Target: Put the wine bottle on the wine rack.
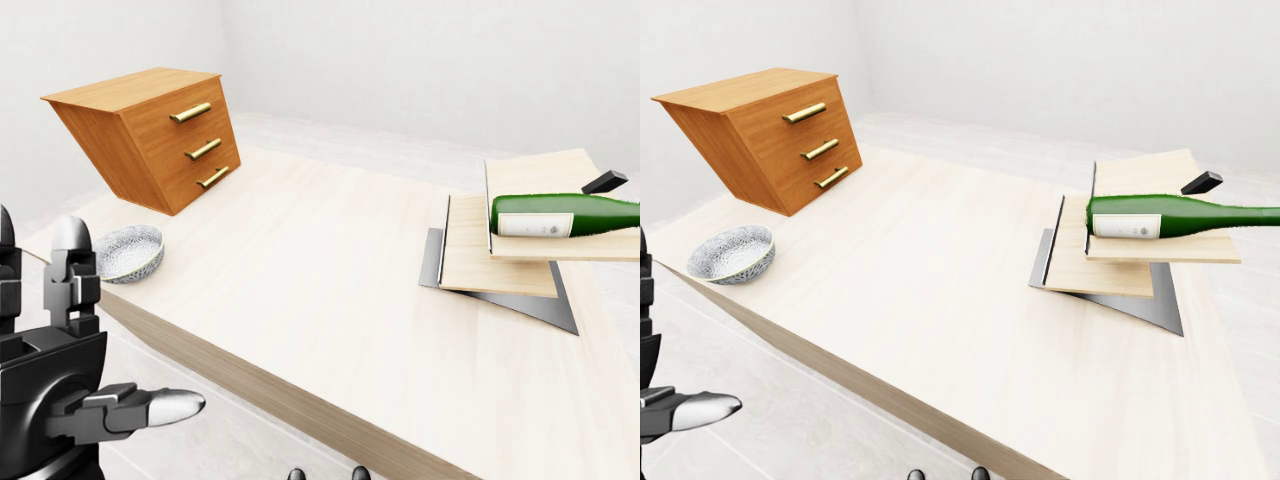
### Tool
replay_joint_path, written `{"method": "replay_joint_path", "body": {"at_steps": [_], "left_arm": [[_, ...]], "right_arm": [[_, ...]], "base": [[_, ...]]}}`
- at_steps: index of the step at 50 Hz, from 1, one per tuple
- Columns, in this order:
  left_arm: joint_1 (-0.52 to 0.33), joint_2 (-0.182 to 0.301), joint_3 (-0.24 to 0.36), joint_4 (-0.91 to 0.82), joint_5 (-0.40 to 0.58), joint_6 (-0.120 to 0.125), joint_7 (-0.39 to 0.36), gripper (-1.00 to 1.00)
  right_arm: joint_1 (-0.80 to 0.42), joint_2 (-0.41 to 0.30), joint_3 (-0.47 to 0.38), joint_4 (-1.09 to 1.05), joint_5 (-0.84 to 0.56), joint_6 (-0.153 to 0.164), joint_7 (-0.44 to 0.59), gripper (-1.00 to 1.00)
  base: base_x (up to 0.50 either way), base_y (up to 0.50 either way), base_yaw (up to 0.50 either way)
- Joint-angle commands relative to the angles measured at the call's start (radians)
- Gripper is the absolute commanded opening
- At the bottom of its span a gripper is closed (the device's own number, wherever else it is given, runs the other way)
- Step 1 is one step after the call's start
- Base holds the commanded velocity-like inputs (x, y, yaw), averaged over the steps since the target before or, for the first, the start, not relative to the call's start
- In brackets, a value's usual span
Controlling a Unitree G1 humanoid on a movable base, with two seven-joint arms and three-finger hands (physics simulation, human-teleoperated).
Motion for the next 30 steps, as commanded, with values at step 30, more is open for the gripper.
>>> {"method": "replay_joint_path", "body": {"at_steps": [30], "left_arm": [[0.031,0.107,0.013,-0.092,-0.181,0.000,0.125,1.00]], "right_arm": [[-0.093,-0.056,-0.140,-0.666,0.511,0.000,-0.519,1.00]], "base": [[0.00,0.00,0.00]]}}
